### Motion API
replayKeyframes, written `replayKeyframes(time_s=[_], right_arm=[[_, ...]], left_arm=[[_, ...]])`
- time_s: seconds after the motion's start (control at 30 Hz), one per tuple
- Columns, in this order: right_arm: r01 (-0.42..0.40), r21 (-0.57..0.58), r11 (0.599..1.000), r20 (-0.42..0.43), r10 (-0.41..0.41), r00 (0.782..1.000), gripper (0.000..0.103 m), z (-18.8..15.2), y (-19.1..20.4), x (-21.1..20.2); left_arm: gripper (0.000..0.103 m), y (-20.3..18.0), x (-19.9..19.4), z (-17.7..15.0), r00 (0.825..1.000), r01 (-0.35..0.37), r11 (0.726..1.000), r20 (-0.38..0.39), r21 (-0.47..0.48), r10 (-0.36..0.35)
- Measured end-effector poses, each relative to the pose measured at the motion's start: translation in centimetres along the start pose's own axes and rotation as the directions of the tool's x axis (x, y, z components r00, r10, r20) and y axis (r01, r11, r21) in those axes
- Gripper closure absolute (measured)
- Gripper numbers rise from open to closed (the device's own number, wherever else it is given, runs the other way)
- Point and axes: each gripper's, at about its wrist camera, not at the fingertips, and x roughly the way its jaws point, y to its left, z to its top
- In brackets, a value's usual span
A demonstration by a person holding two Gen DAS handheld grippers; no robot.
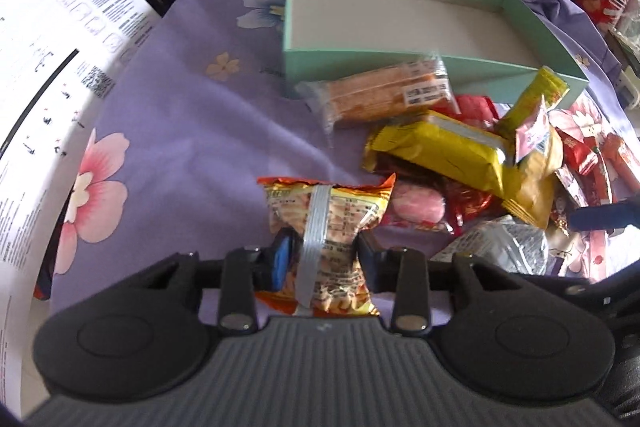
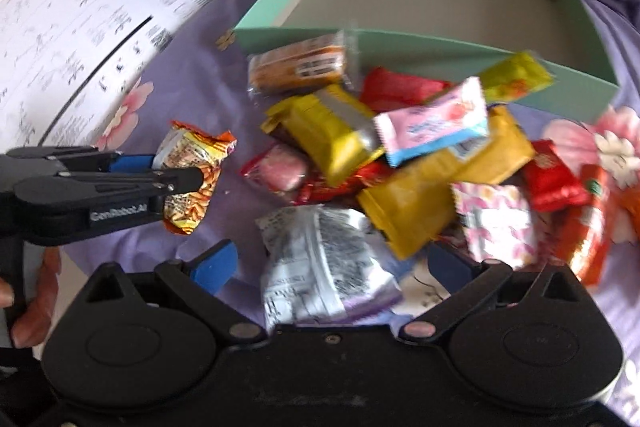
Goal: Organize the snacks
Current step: 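Grasp the orange cracker bag with the left tool while the right tool grasps the silver foil packet, then carry both packets into the green box and open both tools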
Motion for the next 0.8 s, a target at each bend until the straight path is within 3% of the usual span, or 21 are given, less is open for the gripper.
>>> replayKeyframes(time_s=[0.1,0.17,0.3,0.4,0.57,0.8], right_arm=[[-0.02,0.032,0.999,-0.056,0.021,0.998,0.004,-0.1,0.5,1.5],[-0.009,0.034,0.999,-0.081,0.012,0.997,0.006,-0.5,0.9,2.1],[0.015,0.012,1.0,-0.091,-0.014,0.996,0.019,-0.9,1.7,2.7],[0.008,0.02,1.0,-0.095,-0.006,0.995,0.028,-1.1,1.8,2.4],[0.006,0.039,0.999,-0.097,-0.003,0.995,0.032,-0.2,1.0,2.2],[-0.047,0.069,0.997,-0.055,0.051,0.997,0.033,0.4,-0.3,-0.2]], left_arm=[[0.041,0.3,0.2,-0.1,1.0,-0.015,1.0,0.011,-0.003,0.015],[0.037,0.5,0.3,-0.1,1.0,-0.014,1.0,0.012,-0.007,0.014],[0.026,0.9,1.2,0.0,1.0,-0.026,1.0,0.01,-0.016,0.027],[0.028,0.7,1.9,0.1,1.0,-0.019,1.0,-0.007,-0.013,0.019],[0.056,0.3,2.0,-0.2,1.0,0.003,1.0,0.006,-0.008,-0.003],[0.058,0.5,0.6,-0.2,1.0,0.009,1.0,0.018,-0.026,-0.009]])
